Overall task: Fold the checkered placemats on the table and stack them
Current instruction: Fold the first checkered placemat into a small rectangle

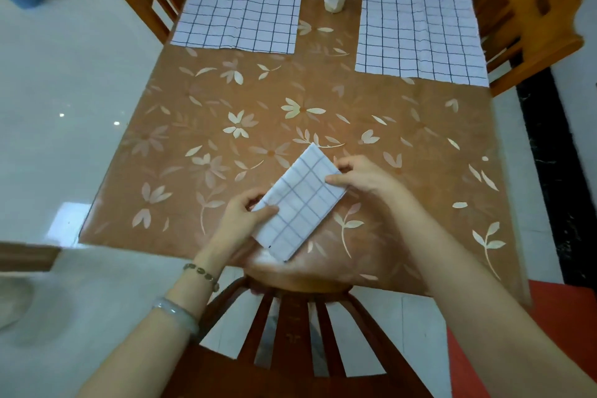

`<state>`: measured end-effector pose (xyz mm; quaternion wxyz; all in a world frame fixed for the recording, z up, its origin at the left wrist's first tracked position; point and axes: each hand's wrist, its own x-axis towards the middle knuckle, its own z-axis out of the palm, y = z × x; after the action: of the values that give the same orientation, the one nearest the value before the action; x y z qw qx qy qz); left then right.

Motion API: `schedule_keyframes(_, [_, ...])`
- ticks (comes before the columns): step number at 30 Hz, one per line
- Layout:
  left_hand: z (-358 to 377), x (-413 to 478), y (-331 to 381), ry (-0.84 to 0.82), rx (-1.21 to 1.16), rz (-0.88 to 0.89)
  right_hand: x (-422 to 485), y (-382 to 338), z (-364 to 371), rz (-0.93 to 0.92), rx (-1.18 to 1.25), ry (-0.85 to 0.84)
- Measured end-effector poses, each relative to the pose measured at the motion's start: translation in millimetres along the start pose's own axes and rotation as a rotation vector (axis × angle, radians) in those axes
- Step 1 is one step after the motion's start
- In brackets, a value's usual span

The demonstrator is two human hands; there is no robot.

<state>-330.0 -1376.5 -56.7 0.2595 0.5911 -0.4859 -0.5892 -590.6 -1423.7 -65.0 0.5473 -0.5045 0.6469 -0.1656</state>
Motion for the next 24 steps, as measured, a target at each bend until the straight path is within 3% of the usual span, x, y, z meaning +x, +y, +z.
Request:
schedule_keyframes(3, [-40, -14, -5, -0.112, -0.183, -0.157, -10, -16, 22, 0.003, 0.148, 0.001])
schedule_keyframes(6, [-73, -36, -17, -0.238, -0.602, -0.273, -22, -42, 49, -0.015, 0.217, 0.044])
schedule_keyframes(9, [-100, -57, -34, -0.224, -0.842, -0.278, -29, -63, 83, -0.006, 0.274, 0.109])
schedule_keyframes(16, [-189, -86, -68, 0.222, -0.801, -0.184, -30, -121, 188, -0.032, 0.33, 0.11])
schedule_keyframes(24, [-358, -129, -90, 0.363, -0.598, -0.133, -32, -204, 350, -0.024, 0.42, 0.159])
